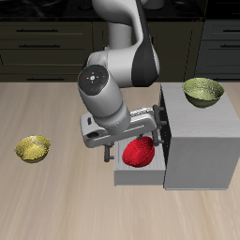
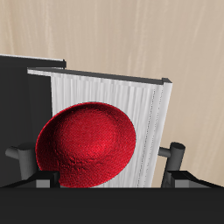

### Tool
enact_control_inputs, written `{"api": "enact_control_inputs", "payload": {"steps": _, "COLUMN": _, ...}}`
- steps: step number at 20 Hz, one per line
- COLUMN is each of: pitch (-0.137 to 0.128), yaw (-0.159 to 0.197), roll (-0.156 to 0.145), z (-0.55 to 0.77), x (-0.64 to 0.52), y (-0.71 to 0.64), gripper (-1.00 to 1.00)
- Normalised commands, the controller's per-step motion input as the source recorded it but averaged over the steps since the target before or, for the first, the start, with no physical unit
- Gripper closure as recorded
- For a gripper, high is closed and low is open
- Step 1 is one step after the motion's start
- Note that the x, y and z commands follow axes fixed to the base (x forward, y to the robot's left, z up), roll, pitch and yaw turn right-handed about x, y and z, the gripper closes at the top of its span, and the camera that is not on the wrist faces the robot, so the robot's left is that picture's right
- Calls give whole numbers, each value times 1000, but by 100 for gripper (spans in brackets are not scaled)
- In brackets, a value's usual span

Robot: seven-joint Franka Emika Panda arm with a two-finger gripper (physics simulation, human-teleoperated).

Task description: Place the red bowl in the bottom drawer of the white cabinet and close the drawer

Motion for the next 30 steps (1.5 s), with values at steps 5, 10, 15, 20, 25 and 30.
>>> {"api": "enact_control_inputs", "payload": {"steps": 5, "pitch": -9, "yaw": 8, "roll": -42, "z": 75, "x": -19, "y": -166, "gripper": -100}}
{"api": "enact_control_inputs", "payload": {"steps": 10, "pitch": -25, "yaw": -13, "roll": -73, "z": 83, "x": -47, "y": -378, "gripper": -100}}
{"api": "enact_control_inputs", "payload": {"steps": 15, "pitch": -32, "yaw": -13, "roll": -52, "z": 116, "x": -51, "y": -263, "gripper": -100}}
{"api": "enact_control_inputs", "payload": {"steps": 20, "pitch": -16, "yaw": -11, "roll": -61, "z": 76, "x": -28, "y": -299, "gripper": -100}}
{"api": "enact_control_inputs", "payload": {"steps": 25, "pitch": -35, "yaw": -22, "roll": -24, "z": 114, "x": -23, "y": -126, "gripper": -100}}
{"api": "enact_control_inputs", "payload": {"steps": 30, "pitch": -37, "yaw": 14, "roll": -28, "z": 105, "x": -48, "y": -25, "gripper": -100}}
